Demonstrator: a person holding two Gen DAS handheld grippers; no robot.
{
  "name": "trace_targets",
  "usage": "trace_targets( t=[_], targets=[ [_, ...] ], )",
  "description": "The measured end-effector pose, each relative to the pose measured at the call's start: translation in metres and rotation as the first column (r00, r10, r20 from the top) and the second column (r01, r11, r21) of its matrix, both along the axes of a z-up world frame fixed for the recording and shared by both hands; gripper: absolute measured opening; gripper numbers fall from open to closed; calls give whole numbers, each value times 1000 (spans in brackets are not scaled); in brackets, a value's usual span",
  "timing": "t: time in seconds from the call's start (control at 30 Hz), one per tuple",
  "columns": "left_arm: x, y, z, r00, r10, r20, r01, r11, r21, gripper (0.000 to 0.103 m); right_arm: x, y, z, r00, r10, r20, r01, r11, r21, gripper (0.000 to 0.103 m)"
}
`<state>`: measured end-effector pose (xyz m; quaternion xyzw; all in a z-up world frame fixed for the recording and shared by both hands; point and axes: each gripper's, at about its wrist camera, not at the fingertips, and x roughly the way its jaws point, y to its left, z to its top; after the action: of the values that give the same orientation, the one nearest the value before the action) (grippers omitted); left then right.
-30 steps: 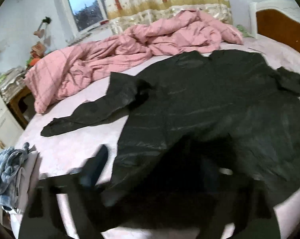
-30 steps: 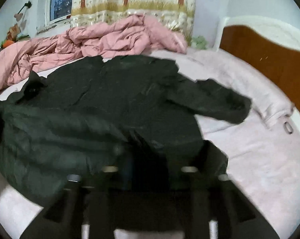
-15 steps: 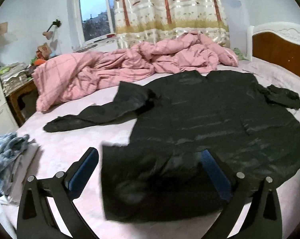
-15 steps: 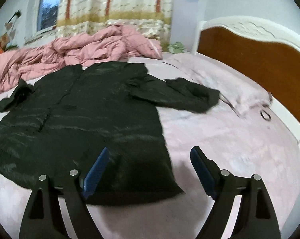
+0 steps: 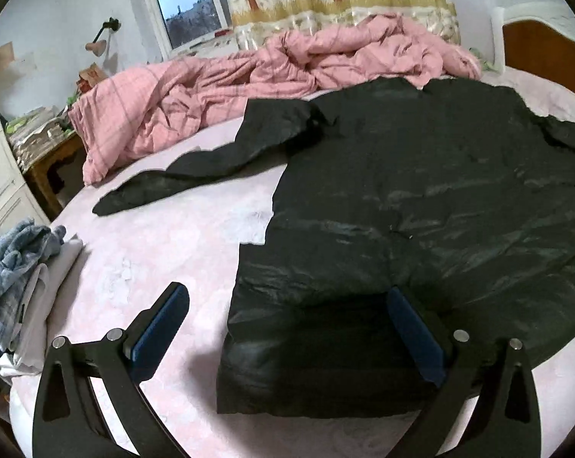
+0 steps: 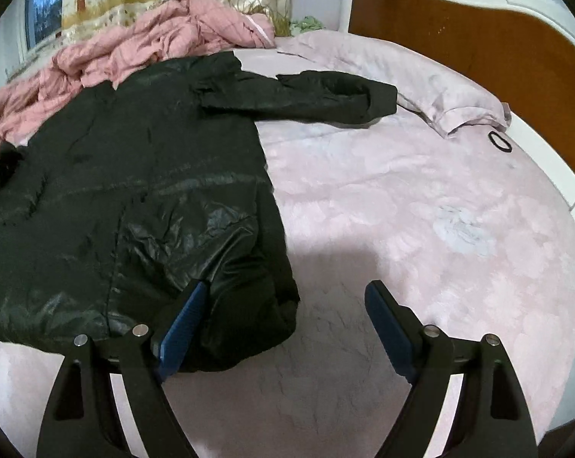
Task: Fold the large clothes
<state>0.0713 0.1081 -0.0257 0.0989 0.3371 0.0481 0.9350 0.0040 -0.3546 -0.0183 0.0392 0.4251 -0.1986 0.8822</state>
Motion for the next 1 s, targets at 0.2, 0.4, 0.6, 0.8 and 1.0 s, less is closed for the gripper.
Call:
trace_targets(
  t=[0.2,0.4,0.6,0.8,1.0],
  targets=[
    [-29,-18,27,988,-82,130,85,996,-18,103,-24,23,17,997,45,59,-41,998,-56,86],
    [-43,-32,49,978,-155,141,187,952,-244,103,-23,63,39,971,194,138,-180,978,-107,86],
    [-37,-58,31,973,-230,19,222,908,-354,103,-4,83,27,947,273,168,-288,955,72,86],
    [-21,-63,1,972,-215,-96,167,918,-358,103,4,81,-2,969,241,53,-246,963,108,86],
    [-21,-76,-16,973,-179,-144,144,964,-225,103,-6,82,-12,967,252,36,-254,964,76,87]
  ],
)
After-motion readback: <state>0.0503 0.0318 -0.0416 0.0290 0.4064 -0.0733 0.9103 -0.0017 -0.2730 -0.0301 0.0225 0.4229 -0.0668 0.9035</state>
